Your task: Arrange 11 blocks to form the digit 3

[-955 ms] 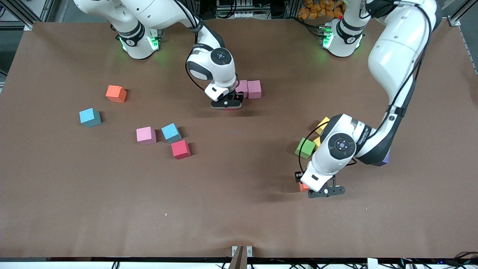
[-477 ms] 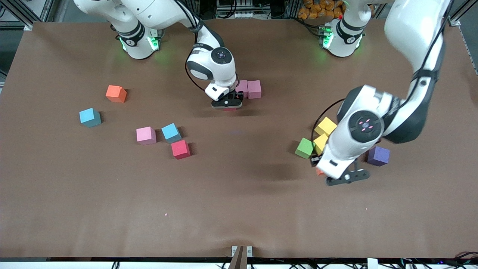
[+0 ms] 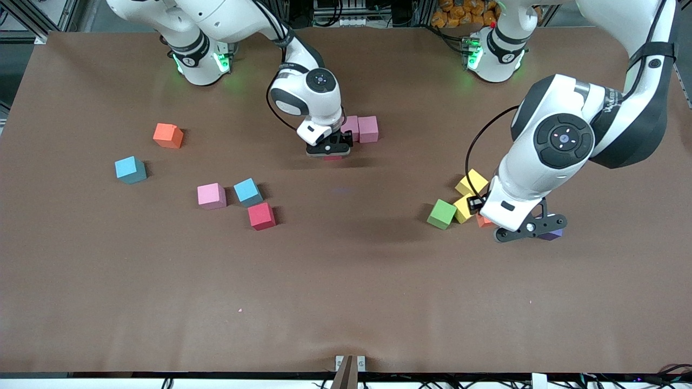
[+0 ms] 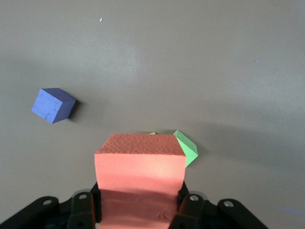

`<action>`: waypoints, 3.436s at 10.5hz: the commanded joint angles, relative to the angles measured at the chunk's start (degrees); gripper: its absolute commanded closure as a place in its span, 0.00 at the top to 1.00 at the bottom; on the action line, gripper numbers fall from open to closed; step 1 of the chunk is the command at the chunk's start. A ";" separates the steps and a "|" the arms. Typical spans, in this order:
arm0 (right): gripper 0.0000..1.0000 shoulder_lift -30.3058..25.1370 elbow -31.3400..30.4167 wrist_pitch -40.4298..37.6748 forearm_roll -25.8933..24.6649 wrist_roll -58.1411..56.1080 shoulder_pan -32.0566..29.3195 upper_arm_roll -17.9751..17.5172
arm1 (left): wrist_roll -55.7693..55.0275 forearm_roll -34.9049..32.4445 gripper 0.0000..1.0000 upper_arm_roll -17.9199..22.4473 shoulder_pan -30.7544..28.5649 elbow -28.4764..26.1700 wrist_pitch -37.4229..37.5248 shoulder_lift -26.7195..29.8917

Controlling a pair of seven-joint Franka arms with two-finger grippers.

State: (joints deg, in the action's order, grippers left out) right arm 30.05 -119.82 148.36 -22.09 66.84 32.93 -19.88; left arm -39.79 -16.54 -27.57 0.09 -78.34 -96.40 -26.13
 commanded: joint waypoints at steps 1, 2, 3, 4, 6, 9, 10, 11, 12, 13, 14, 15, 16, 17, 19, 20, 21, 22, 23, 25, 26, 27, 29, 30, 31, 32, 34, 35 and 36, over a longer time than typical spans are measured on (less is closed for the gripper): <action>0.90 -1.39 -0.42 0.09 -1.20 1.72 0.12 -0.16 | 0.50 1.33 0.14 0.06 -1.05 -2.69 0.86 3.00; 0.95 -2.61 -0.42 -0.44 -1.11 1.63 0.03 -0.16 | 0.67 1.60 0.14 -0.03 -2.10 -3.13 1.04 3.71; 0.98 -4.02 -0.33 -0.53 -1.11 1.02 -0.06 -0.07 | 0.67 3.60 0.14 -0.12 -2.11 -3.39 1.30 4.67; 1.00 -5.34 -0.33 -0.62 -1.11 0.84 -0.41 0.01 | 0.50 4.66 0.14 -0.12 -2.11 -3.92 1.65 4.94; 1.00 -9.11 -0.42 -2.10 -1.11 0.84 -1.63 -0.07 | 0.41 4.76 0.15 -0.20 -2.11 -4.53 2.79 5.65; 1.00 -12.82 -0.50 -5.98 -1.11 -12.53 -10.73 -0.07 | 0.59 5.11 0.16 -0.20 -2.28 -4.54 2.80 5.83; 1.00 -12.30 -0.07 -5.72 -1.20 -18.44 -14.70 0.19 | 0.67 5.11 0.16 -0.20 -2.46 -4.45 2.80 5.91; 1.00 -11.25 0.63 -5.46 -1.28 -23.80 -17.08 1.41 | 1.28 5.11 0.16 -0.12 -2.55 -4.36 2.80 5.91; 1.00 -9.50 2.46 -5.28 -1.28 -28.47 -19.63 2.73 | 1.29 5.03 0.16 -0.12 -2.81 -4.36 2.71 5.83; 1.00 -7.91 4.05 -5.36 -1.28 -32.00 -22.18 2.56 | 1.29 5.11 0.16 -0.12 -2.90 -4.45 2.80 5.91; 1.00 -6.59 5.54 -5.37 -1.20 -35.34 -23.16 2.56 | 1.29 5.29 0.16 -0.20 -2.81 -4.54 2.89 6.09; 1.00 -4.84 6.08 -4.84 -0.94 -36.24 -23.70 2.56 | 1.29 5.38 0.16 -0.20 -2.90 -4.54 2.89 6.00; 1.00 -2.82 6.00 -2.23 -0.76 -36.16 -24.05 2.65 | 1.38 5.38 0.16 -0.20 -2.90 -4.63 2.89 5.91; 1.00 -1.41 5.65 0.06 -0.76 -36.42 -24.57 2.56 | 1.38 5.46 0.16 -0.20 -2.90 -4.71 2.98 5.91; 1.00 -0.34 5.65 0.26 -1.02 -38.78 -25.28 2.47 | 1.38 5.47 0.16 -0.12 -2.90 -4.89 2.98 5.91; 1.00 -0.34 5.56 0.26 -1.02 -41.24 -25.72 2.56 | 1.38 5.47 0.16 -0.20 -2.90 -4.98 2.98 5.91; 1.00 -0.34 5.47 0.17 -0.93 -42.48 -26.16 2.56 | 1.38 5.47 0.16 -0.12 -2.90 -4.98 2.98 6.00; 1.00 -0.08 5.30 0.35 -0.93 -42.23 -26.07 2.56 | 1.38 5.47 0.16 -0.12 -2.90 -4.98 3.24 6.00; 1.00 0.71 5.30 0.43 -0.93 -41.79 -25.73 2.56 | 1.38 5.47 0.16 -0.12 -2.90 -4.98 3.24 5.91; 1.00 2.38 5.38 1.49 -1.45 -42.57 -25.20 2.56 | 1.38 5.47 0.16 -0.12 -2.90 -4.98 3.24 5.91; 1.00 2.73 5.47 1.40 -1.72 -43.62 -25.19 2.56 | 1.38 5.47 0.16 -0.12 -2.90 -4.89 3.24 5.91; 0.86 2.65 5.38 1.23 -1.64 -47.29 -25.28 2.65 | 1.38 5.47 0.15 -0.12 -2.90 -4.89 3.24 5.83; 0.47 2.21 5.64 0.88 -1.55 -49.70 -25.55 2.65 | 1.38 5.46 0.15 -0.12 -2.90 -4.89 3.24 5.83; 0.40 1.25 5.82 0.61 -1.20 -49.70 -25.20 2.65 | 1.38 5.47 0.15 -0.12 -2.90 -4.89 3.24 5.83; 0.38 0.20 5.91 0.61 -0.85 -49.52 -25.02 2.56 | 1.38 5.47 0.15 -0.12 -2.90 -4.89 3.24 5.74; 0.34 -0.60 6.35 0.35 -0.67 -49.35 -24.50 2.56 | 1.38 5.47 0.15 -0.12 -2.90 -4.89 3.24 5.74; 0.33 -1.91 9.15 -3.76 6.66 -49.17 -21.96 2.65 | 1.38 5.47 0.13 -0.12 -2.90 -4.89 3.24 5.65; 0.33 -2.36 10.29 -4.74 12.20 -48.91 -20.20 2.65 | 1.29 5.47 0.11 -0.12 -2.90 -4.89 3.24 5.65; 0.33 -2.36 10.91 -4.84 15.99 -47.60 -18.01 3.00 | 1.29 5.47 0.06 -0.12 -2.90 -4.89 3.24 5.56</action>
State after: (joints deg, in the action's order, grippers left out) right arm 28.83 -109.71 145.08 -11.08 17.79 12.16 -17.21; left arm -39.64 -12.74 -27.65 -2.20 -81.92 -93.54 -22.04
